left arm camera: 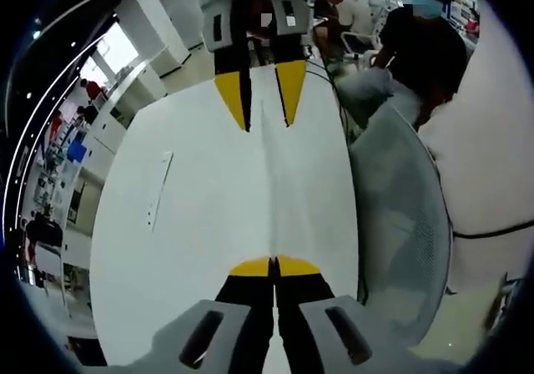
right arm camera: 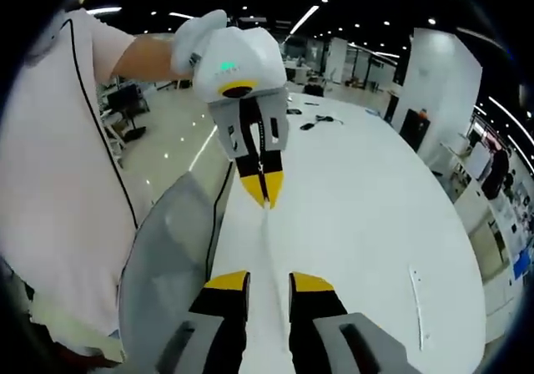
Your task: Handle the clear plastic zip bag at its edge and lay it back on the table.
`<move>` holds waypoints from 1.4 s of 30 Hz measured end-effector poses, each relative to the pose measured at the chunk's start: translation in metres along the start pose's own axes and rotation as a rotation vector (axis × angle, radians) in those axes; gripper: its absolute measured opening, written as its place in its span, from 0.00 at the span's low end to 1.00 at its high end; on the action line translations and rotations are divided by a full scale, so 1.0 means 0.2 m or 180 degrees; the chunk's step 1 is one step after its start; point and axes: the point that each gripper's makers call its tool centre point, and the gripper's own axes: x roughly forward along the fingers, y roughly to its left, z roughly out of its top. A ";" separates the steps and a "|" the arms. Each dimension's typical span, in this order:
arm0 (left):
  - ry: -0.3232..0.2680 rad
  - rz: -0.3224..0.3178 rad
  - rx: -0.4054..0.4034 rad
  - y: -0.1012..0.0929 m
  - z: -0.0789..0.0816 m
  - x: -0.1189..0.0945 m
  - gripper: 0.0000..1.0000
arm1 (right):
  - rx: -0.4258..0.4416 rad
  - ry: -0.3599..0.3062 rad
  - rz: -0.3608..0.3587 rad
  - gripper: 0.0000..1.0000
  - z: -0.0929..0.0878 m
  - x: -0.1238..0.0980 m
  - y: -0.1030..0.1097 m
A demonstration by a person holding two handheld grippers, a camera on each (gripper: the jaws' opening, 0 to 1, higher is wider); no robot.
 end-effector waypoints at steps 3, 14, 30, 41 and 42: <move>0.0005 0.0013 0.0040 0.01 0.00 0.00 0.00 | -0.0065 -0.0013 0.0032 0.15 0.04 0.02 0.02; 0.0016 0.0014 0.0150 0.00 0.04 -0.01 0.00 | -0.0412 -0.0083 0.0042 0.14 0.16 0.11 0.04; -0.0003 0.0019 0.0186 0.00 0.07 -0.02 0.00 | -0.0609 0.0043 0.0087 0.06 0.20 0.22 0.05; 0.0004 0.0005 0.0167 0.00 0.06 -0.01 0.00 | -0.0650 0.0094 0.0085 0.05 0.21 0.25 0.04; 0.0006 0.0007 0.0168 0.00 0.06 -0.01 0.00 | -0.0659 0.0100 0.0079 0.05 0.21 0.25 0.04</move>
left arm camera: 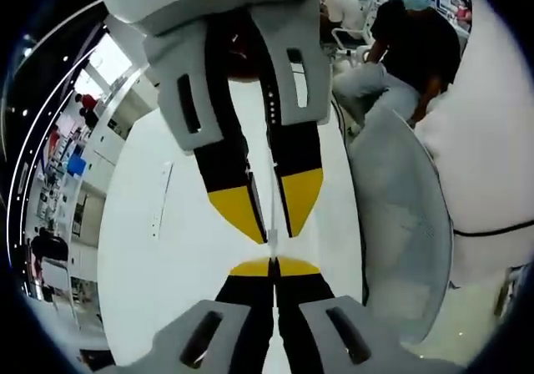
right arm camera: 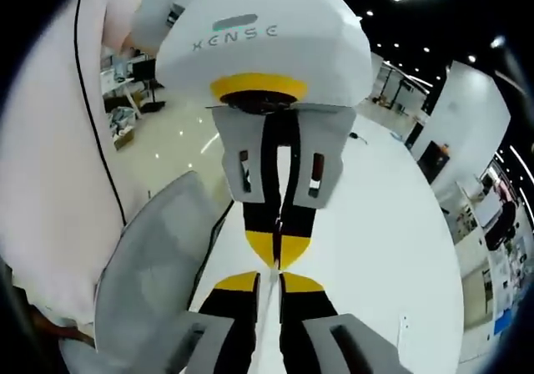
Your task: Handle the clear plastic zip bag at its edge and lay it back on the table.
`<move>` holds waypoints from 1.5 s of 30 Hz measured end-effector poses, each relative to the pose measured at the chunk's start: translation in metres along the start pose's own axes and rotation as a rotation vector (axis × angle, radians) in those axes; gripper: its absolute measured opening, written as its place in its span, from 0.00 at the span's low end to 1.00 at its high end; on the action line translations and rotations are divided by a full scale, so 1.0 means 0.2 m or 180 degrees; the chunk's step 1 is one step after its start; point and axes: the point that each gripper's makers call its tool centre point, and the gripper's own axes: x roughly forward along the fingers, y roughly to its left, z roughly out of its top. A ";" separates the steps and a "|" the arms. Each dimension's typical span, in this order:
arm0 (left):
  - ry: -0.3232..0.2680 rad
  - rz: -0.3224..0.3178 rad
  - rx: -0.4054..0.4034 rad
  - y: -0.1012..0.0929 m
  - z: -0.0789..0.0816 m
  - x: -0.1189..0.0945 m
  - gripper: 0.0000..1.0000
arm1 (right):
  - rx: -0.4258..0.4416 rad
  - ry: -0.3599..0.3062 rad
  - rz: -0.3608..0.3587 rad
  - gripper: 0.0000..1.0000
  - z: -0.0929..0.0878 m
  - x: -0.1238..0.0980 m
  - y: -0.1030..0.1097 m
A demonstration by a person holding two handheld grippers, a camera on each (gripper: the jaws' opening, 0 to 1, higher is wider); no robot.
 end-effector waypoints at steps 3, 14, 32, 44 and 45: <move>-0.0009 -0.0002 -0.0013 0.00 0.01 0.00 0.00 | 0.0002 0.0005 -0.0002 0.03 0.00 0.00 0.00; -0.0017 0.0000 -0.0034 -0.01 0.02 -0.01 0.00 | 0.0004 0.0057 -0.0028 0.01 -0.01 0.01 0.00; -0.0035 -0.0005 -0.0029 -0.02 0.02 -0.01 0.00 | -0.0010 0.0100 -0.0024 0.00 -0.01 0.01 0.00; -0.0034 -0.0003 -0.0022 -0.03 0.02 -0.01 0.00 | -0.0012 0.0097 -0.0031 0.00 -0.01 0.01 0.01; -0.0035 -0.0002 -0.0023 -0.03 0.02 -0.01 0.00 | -0.0010 0.0098 -0.0032 0.00 -0.01 0.01 0.01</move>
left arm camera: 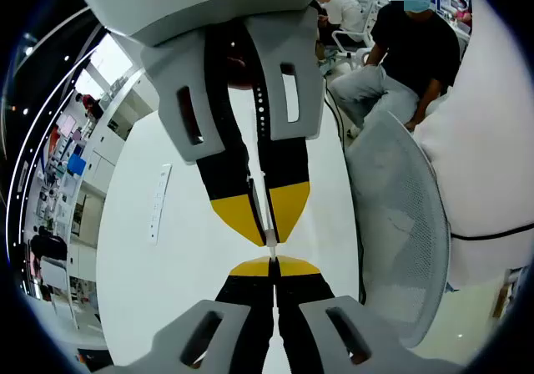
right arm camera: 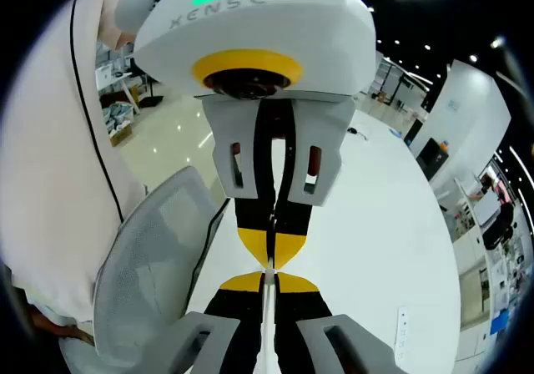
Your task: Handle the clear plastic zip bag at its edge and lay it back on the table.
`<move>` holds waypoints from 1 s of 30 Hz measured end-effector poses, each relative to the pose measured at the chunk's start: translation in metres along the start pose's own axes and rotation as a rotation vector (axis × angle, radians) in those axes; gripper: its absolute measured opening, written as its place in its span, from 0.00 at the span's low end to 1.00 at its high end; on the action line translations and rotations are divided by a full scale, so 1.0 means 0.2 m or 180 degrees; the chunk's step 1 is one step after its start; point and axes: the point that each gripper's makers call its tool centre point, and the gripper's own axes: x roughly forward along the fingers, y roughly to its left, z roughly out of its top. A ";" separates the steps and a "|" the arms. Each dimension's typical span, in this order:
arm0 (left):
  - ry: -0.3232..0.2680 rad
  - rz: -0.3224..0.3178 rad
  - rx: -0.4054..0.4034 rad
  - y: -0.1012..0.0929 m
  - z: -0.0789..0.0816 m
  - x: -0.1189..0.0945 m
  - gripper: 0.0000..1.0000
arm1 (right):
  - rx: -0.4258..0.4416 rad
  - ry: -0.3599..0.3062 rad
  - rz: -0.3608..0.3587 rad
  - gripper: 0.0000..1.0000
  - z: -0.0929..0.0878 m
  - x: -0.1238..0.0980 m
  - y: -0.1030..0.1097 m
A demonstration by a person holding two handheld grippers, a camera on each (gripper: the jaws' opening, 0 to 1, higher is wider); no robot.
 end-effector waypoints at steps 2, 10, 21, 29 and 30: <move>-0.0005 0.0001 0.0000 0.00 0.00 0.00 0.00 | -0.0011 0.0003 0.0000 0.00 0.00 0.00 0.00; -0.0011 0.0006 0.0013 0.00 0.01 0.00 0.00 | -0.0006 0.0006 -0.0015 0.00 -0.01 -0.01 0.00; -0.0013 0.0011 0.0031 0.01 0.01 0.00 0.00 | 0.0010 0.0014 -0.0022 0.00 -0.02 -0.01 0.00; -0.0015 0.0008 0.0034 0.01 0.00 0.01 0.00 | 0.0022 0.0020 -0.0023 0.00 -0.03 -0.01 0.00; -0.0015 0.0010 0.0036 0.01 0.00 0.01 0.00 | 0.0017 0.0022 -0.0024 0.00 -0.03 -0.01 0.00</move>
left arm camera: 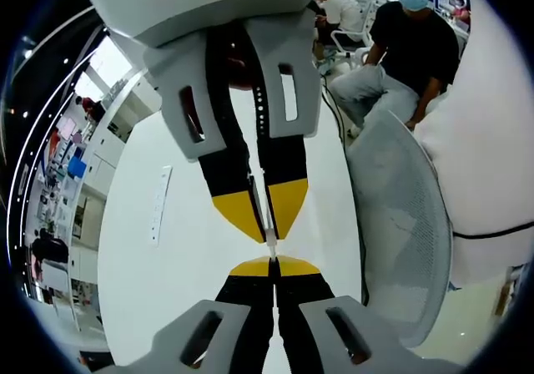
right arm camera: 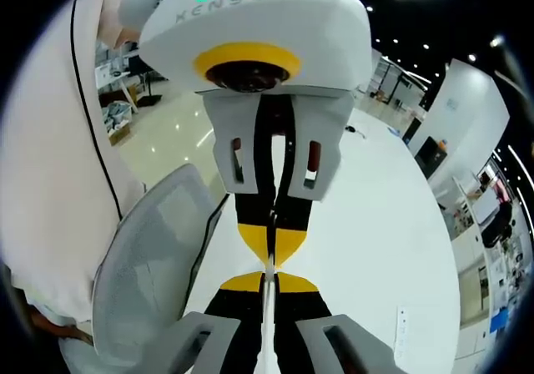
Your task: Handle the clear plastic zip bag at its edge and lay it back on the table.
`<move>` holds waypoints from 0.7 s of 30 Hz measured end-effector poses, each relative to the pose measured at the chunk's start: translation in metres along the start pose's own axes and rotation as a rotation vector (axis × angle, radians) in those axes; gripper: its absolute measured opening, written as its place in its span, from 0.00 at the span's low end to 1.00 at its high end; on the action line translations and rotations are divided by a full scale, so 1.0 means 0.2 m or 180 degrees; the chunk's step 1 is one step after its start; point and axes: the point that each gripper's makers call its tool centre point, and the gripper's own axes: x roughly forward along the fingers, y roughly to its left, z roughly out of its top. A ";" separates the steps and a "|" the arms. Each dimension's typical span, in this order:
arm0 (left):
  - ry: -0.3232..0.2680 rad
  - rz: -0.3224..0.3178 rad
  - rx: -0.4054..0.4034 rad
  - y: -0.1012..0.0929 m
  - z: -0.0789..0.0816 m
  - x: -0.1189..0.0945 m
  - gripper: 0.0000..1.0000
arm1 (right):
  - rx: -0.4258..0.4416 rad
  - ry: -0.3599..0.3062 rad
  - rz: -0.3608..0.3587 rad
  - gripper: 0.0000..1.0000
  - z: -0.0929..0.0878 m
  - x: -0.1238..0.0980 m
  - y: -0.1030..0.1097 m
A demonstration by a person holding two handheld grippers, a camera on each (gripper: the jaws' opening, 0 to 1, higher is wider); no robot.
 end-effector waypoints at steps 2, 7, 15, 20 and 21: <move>0.0001 0.0000 0.0003 0.00 0.00 0.00 0.00 | 0.0007 0.0001 0.0000 0.00 0.00 0.00 0.00; 0.0002 0.0007 0.0012 0.00 0.00 0.00 0.00 | 0.0008 0.0010 -0.0003 0.00 0.00 0.00 0.00; 0.0036 0.0027 0.0010 0.00 0.00 0.00 0.00 | 0.0094 0.0008 -0.0030 0.00 -0.01 0.01 0.00; 0.0043 0.0019 0.0001 -0.01 -0.01 0.00 0.00 | 0.0160 -0.0045 -0.0012 0.07 0.01 0.01 0.01; 0.0042 0.0020 0.0003 -0.01 0.00 0.00 0.00 | 0.0136 -0.0039 -0.0025 0.06 0.01 0.01 0.00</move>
